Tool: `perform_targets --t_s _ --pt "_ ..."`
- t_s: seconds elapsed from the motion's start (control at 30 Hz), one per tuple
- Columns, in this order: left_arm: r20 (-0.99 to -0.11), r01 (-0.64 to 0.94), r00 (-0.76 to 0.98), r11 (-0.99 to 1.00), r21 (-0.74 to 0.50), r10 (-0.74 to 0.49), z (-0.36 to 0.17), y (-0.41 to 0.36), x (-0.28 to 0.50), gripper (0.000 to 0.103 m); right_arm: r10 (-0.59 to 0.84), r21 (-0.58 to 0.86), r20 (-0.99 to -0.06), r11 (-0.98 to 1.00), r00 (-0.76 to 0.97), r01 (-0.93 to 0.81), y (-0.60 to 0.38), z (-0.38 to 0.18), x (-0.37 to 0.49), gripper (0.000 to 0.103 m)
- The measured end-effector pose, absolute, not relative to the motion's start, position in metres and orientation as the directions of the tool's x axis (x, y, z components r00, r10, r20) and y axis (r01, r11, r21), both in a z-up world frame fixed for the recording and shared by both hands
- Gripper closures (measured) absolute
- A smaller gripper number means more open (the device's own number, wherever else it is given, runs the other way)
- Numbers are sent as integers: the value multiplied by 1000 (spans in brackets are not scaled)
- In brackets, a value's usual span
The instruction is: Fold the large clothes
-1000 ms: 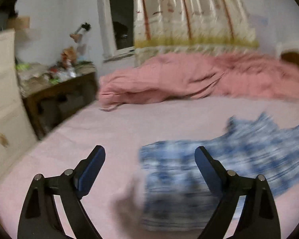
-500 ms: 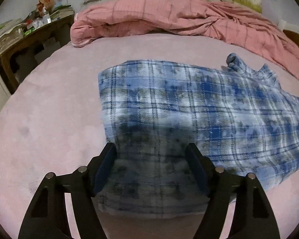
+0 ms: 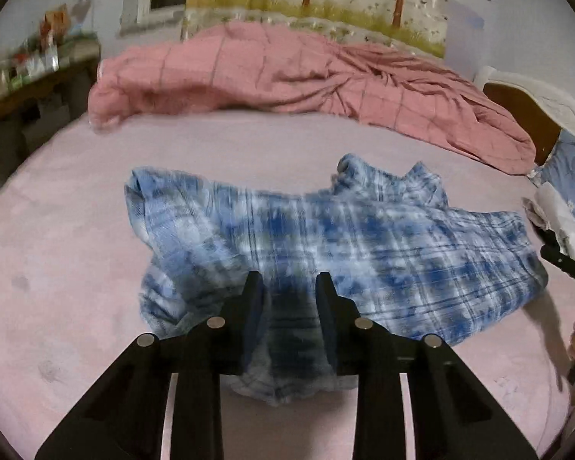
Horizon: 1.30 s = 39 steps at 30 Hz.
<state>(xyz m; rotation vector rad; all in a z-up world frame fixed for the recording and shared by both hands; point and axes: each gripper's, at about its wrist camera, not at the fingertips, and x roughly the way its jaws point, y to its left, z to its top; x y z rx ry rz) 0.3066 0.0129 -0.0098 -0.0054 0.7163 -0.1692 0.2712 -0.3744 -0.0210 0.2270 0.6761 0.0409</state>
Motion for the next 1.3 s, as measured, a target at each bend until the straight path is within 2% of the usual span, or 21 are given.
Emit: perform_targets --t_s 0.07,0.13,0.17,0.2,0.23,0.27,0.33,0.4,0.47,0.53,0.63,0.73,0.87,1.1,1.3 --pt "-567 120 823 988 101 -43 2 -3 293 76 120 216 -613 976 781 20 -366 -21 270 59" --pt "-473 61 881 981 185 35 12 -8 282 72 79 152 -612 988 787 19 -353 -25 270 59" --pt "-434 38 899 982 184 47 16 -6 278 68 58 125 -608 992 792 24 -348 -26 270 59" --pt "-402 37 915 986 164 32 21 -4 272 60 38 104 -603 994 797 31 -343 -27 270 59" --pt "-398 65 917 988 139 -4 25 -3 274 60 29 99 -599 994 800 39 -342 -29 269 59" --pt "-421 115 905 988 104 -61 27 -2 275 59 26 109 -598 993 801 48 -343 -30 269 60" --pt "-493 160 859 987 9 -134 25 0 285 72 52 158 -631 985 774 62 -347 -35 273 79" --pt "-609 191 766 977 -94 -208 12 -3 304 76 99 193 -667 980 738 43 -349 -41 280 79" --pt "-687 195 678 965 -174 -260 -8 -4 320 76 101 181 -676 983 730 31 -347 -45 281 81" --pt "-735 196 607 954 -229 -301 -27 -10 331 77 94 150 -680 989 727 12 -342 -48 282 81" --pt "-778 189 554 955 -228 -295 -49 -18 344 79 102 149 -693 989 714 4 -339 -54 283 81" --pt "-789 148 557 966 -212 -258 -64 -21 347 83 108 159 -710 987 696 9 -340 -63 288 81" --pt "-782 145 593 981 -131 -192 -64 -31 350 83 121 176 -716 984 688 10 -341 -67 292 81" --pt "-766 60 622 985 -161 -163 -60 -32 387 85 93 138 -721 990 687 12 -336 -69 292 81" --pt "-796 38 591 990 -135 -131 -67 -41 439 85 90 130 -727 991 681 8 -335 -69 294 81"
